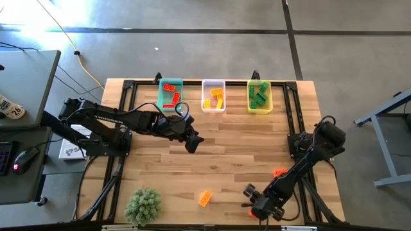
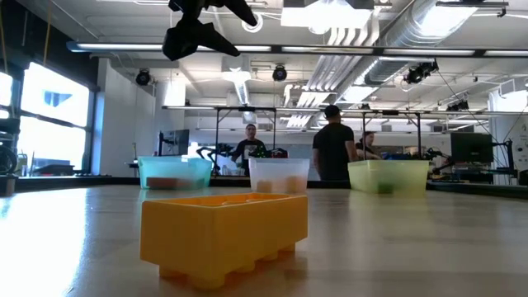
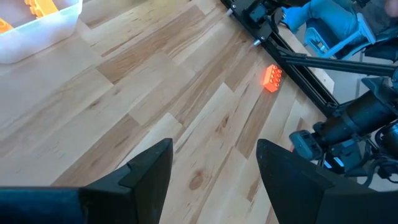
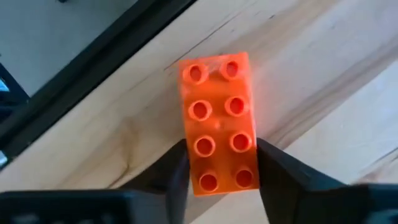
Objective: Sort & place blocks by color
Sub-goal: Put the orange game piece into the blue bin
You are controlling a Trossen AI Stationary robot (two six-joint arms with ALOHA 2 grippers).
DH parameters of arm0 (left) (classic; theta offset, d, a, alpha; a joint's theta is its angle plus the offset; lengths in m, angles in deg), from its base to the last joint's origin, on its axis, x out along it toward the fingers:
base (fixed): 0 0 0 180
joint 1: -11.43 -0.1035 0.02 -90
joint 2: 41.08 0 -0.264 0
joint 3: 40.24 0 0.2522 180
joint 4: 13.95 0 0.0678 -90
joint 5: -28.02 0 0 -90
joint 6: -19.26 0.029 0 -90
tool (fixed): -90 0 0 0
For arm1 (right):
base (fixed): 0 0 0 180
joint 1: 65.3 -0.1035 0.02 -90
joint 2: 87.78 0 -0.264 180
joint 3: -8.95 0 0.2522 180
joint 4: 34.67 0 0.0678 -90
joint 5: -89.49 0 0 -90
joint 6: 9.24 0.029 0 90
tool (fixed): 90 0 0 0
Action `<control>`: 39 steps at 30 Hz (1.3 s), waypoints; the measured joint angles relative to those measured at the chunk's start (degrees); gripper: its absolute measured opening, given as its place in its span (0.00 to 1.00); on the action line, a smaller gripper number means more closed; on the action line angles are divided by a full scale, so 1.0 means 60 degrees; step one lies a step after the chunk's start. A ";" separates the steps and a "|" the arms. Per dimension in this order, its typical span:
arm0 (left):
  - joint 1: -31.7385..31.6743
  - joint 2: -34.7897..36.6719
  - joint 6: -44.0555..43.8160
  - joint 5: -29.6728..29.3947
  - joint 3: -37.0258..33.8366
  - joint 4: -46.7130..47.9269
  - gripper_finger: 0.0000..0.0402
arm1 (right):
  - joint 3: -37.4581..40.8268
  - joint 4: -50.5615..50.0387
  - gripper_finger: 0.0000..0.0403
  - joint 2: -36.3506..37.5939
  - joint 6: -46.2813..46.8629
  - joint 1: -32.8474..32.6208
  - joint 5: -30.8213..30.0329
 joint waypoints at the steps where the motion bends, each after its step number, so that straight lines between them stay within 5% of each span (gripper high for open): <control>1: 0.0000 0.0000 0.0000 -0.0003 -0.0003 0.0000 0.55 | -0.0001 -0.0003 0.30 0.0006 0.0113 0.0000 -0.0003; 15: -0.0004 0.0000 0.1859 0.0931 0.0000 -0.0001 0.55 | -0.0032 0.0119 0.28 0.0011 0.3391 0.0772 0.0200; 24: 0.0000 -0.0004 0.4262 0.1916 0.0000 -0.0004 0.55 | -0.1129 -0.0240 0.28 -0.0018 0.4515 0.2037 -0.1299; 33: 0.0000 -0.0003 0.5917 0.2067 -0.0003 -0.0007 0.55 | -0.2599 -0.1323 0.28 -0.0007 0.4228 0.3695 -0.2113; 39: -0.0012 -0.0002 0.6752 0.0972 0.0000 -0.0007 0.55 | -0.3543 -0.2356 0.28 -0.0007 0.2888 0.4766 -0.2219</control>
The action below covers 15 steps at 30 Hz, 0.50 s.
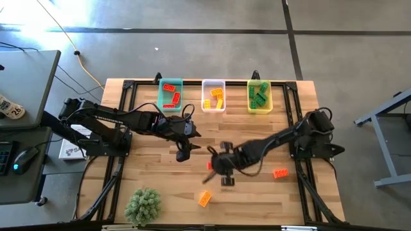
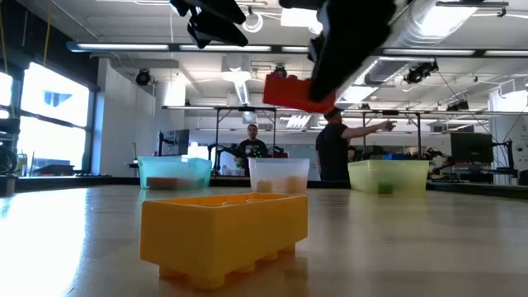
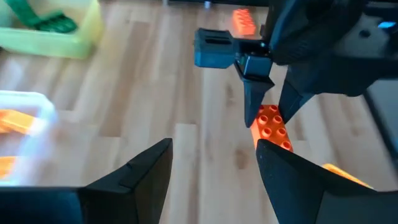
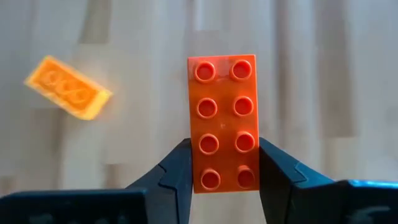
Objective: Sort & place blocks by color
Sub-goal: Put the orange game piece into the blue bin
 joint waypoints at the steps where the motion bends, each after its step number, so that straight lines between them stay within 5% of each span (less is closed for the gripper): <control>1: -0.0026 -0.0002 0.0136 -0.0139 -0.0001 0.0000 0.55 | -0.0153 -0.0190 0.28 0.0003 -0.0277 0.0167 -0.0024; 15: -0.1511 0.0002 0.0938 0.0025 0.0000 0.0004 0.55 | -0.1912 -0.2279 0.28 0.0011 -0.3186 0.2356 0.0041</control>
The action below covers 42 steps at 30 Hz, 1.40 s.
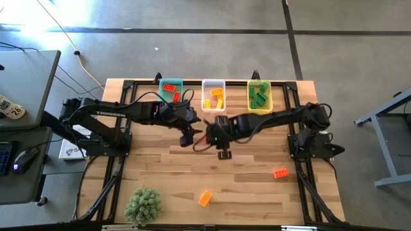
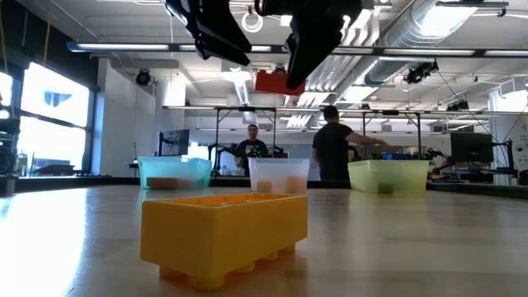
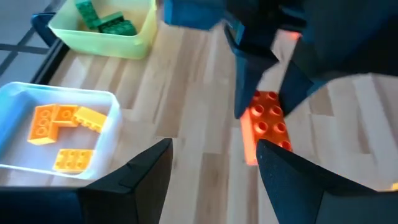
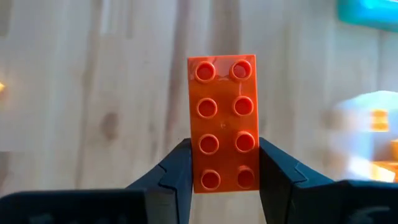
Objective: Sort & place blocks by color
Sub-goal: Put the orange game piece into the blue bin
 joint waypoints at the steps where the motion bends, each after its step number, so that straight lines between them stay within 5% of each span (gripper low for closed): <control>1: -0.0100 0.0000 0.0095 0.0013 0.0000 0.0000 0.55 | -0.0103 -0.0091 0.28 0.0000 -0.0112 0.0145 0.0007; 19: -0.0862 0.0000 0.0396 -0.0039 0.0000 -0.0023 0.55 | -0.1607 -0.0496 0.28 0.0007 -0.2202 0.2360 0.0733; 42: -0.0862 0.0000 -0.0292 -0.0072 0.0000 -0.0147 0.56 | -0.1759 -0.1004 0.28 0.0007 -0.3119 0.2485 0.1518</control>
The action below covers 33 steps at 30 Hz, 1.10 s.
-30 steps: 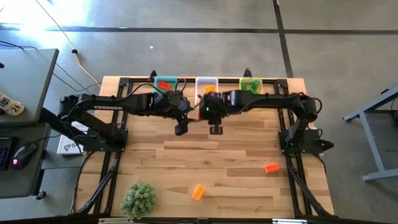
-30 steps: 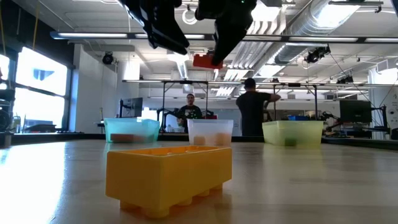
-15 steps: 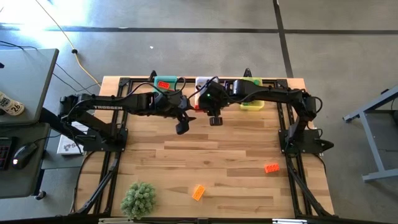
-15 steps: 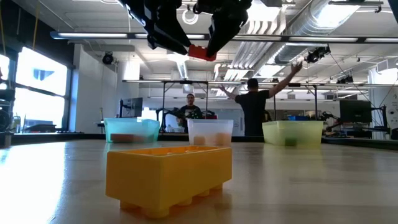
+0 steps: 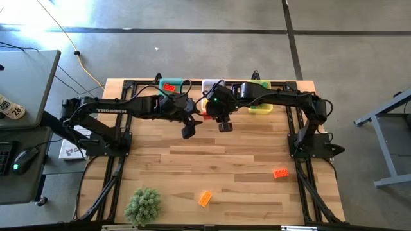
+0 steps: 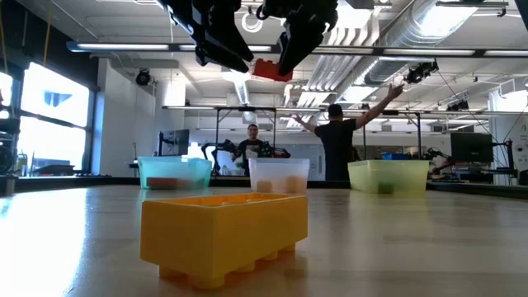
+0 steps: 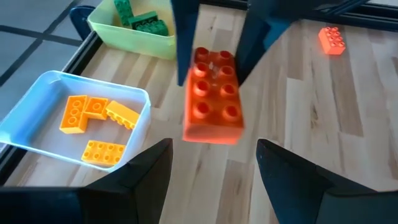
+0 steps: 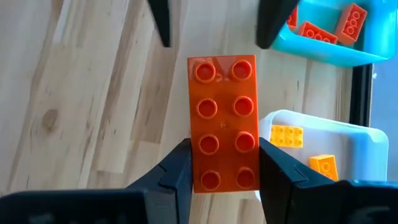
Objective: Sort & place blocks by color
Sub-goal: Put the orange game piece into the blue bin
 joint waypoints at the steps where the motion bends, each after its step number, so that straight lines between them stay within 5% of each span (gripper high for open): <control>1: 0.0000 0.0000 -0.0004 -0.0060 -0.0002 -0.0002 0.56 | 0.0000 0.0000 0.28 0.0000 -0.0078 0.0002 0.0050; 13: 0.0004 0.0000 0.0006 0.0222 0.0000 -0.0006 0.56 | 0.0000 0.0747 0.28 0.0000 -0.0634 0.0010 0.0284; 21: 0.0007 0.0000 0.0116 -0.0544 0.0000 -0.0053 0.55 | 0.0000 0.1046 0.28 0.0000 -0.0531 0.0014 0.0503; 33: 0.0022 0.0000 0.1206 -0.0568 -0.0018 -0.0467 0.29 | -0.0004 0.1089 0.28 0.0004 -0.0062 0.0040 0.0417</control>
